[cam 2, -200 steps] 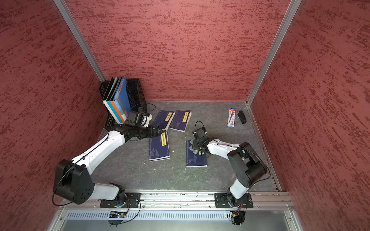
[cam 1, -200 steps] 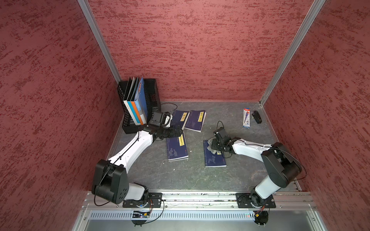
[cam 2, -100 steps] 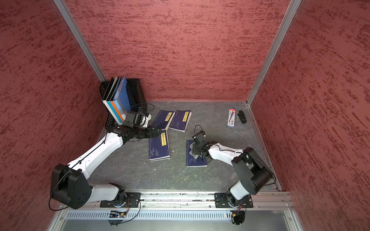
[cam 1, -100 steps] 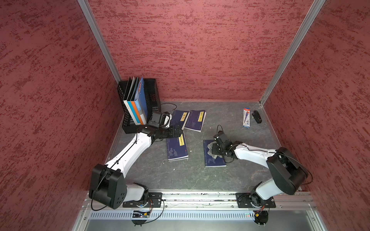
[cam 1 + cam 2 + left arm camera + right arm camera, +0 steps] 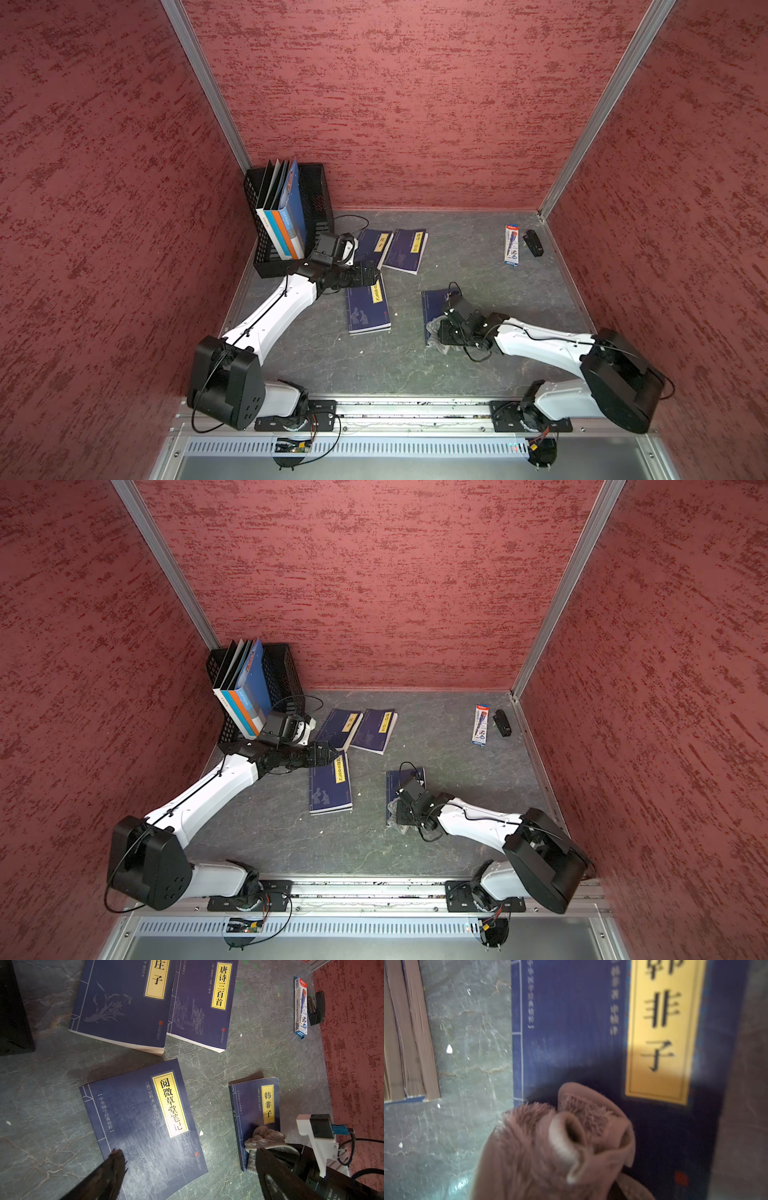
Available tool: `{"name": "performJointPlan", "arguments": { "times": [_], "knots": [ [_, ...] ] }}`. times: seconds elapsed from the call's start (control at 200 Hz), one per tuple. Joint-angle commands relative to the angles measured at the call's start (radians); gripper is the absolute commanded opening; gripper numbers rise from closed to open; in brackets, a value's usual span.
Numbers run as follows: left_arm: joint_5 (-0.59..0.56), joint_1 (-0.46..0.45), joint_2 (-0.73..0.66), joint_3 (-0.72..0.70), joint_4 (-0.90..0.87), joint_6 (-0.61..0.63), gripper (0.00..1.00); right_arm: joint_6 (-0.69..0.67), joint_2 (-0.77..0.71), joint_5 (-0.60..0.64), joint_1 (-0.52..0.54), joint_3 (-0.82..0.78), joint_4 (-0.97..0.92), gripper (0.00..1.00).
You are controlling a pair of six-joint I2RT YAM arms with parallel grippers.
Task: Wipe the cover of the book
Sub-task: Wipe the dirt from the cover of the book, then place the cleaning item at the center of the board.
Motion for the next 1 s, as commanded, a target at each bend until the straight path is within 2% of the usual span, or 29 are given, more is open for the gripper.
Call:
{"name": "performJointPlan", "arguments": {
  "times": [0.0, 0.296, 0.466, 0.631, 0.992],
  "knots": [
    [-0.01, -0.016, -0.009, -0.006, 0.008, -0.01, 0.99, -0.041, 0.125, 0.003, -0.019, 0.012, -0.011, 0.28],
    [-0.054, -0.105, -0.017, -0.021, 0.008, -0.037, 0.99, -0.157, 0.265, 0.008, -0.179, 0.176, 0.075, 0.28],
    [-0.066, -0.14, -0.006, -0.023, 0.018, -0.051, 0.99, -0.218, 0.305, -0.005, -0.231, 0.269, 0.071, 0.28],
    [-0.08, -0.16, -0.001, -0.013, 0.011, -0.053, 0.99, -0.256, 0.261, 0.001, -0.287, 0.318, 0.049, 0.28],
    [-0.084, -0.211, 0.03, -0.004, 0.032, -0.069, 0.99, -0.322, 0.172, 0.074, -0.506, 0.379, -0.021, 0.3]
  ]
}}
